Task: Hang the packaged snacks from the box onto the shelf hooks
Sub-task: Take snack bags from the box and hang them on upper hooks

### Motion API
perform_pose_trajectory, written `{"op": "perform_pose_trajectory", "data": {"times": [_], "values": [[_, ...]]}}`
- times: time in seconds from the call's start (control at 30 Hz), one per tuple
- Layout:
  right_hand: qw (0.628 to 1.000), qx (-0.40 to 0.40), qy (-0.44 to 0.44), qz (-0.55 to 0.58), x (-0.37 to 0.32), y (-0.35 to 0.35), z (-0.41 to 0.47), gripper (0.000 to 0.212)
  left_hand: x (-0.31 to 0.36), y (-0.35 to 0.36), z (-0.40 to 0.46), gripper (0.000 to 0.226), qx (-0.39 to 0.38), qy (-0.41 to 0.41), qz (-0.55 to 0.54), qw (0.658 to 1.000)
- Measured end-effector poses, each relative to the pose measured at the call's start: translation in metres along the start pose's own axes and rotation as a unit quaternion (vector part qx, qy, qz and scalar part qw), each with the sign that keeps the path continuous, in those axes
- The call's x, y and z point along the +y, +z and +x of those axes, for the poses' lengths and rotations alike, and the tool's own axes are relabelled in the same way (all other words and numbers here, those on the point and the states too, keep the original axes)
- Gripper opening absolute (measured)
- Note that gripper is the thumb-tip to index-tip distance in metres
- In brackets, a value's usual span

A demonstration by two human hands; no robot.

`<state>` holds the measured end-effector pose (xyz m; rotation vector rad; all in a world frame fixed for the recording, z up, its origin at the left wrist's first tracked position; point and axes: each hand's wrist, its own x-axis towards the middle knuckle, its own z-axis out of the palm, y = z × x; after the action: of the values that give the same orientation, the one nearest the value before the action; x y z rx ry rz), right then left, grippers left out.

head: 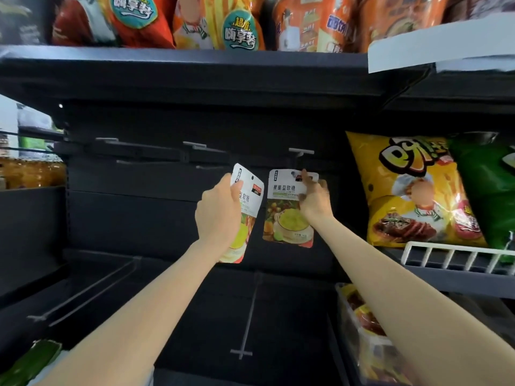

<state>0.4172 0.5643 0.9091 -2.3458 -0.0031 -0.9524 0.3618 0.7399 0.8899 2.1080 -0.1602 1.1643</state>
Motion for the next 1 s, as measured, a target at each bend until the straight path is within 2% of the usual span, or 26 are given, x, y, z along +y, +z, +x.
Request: {"op": "perform_pose_trajectory", "data": {"times": [0.47, 0.53, 0.63, 0.77, 0.87, 1.0], "values": [[0.987, -0.105, 0.034, -0.119, 0.029, 0.038, 0.086, 0.068, 0.000, 0.038, 0.040, 0.028, -0.021, -0.009, -0.074, 0.997], [0.991, -0.100, 0.045, -0.070, 0.028, 0.036, 0.083, 0.070, -0.004, 0.039, 0.038, 0.028, -0.032, -0.011, -0.085, 0.996], [0.998, 0.004, 0.018, 0.056, 0.019, 0.025, 0.059, 0.061, -0.009, 0.037, 0.031, 0.029, -0.050, -0.005, -0.136, 0.989], [0.966, 0.103, -0.006, 0.236, 0.009, -0.003, 0.002, 0.038, -0.006, 0.022, 0.012, 0.022, -0.068, 0.010, -0.233, 0.970], [0.943, 0.119, -0.031, 0.309, 0.005, -0.019, -0.037, 0.020, 0.001, 0.013, -0.005, 0.014, -0.081, 0.039, -0.310, 0.947], [0.927, 0.101, -0.089, 0.349, -0.005, -0.035, -0.069, 0.014, 0.017, 0.016, -0.017, 0.010, -0.070, 0.046, -0.374, 0.923]]}}
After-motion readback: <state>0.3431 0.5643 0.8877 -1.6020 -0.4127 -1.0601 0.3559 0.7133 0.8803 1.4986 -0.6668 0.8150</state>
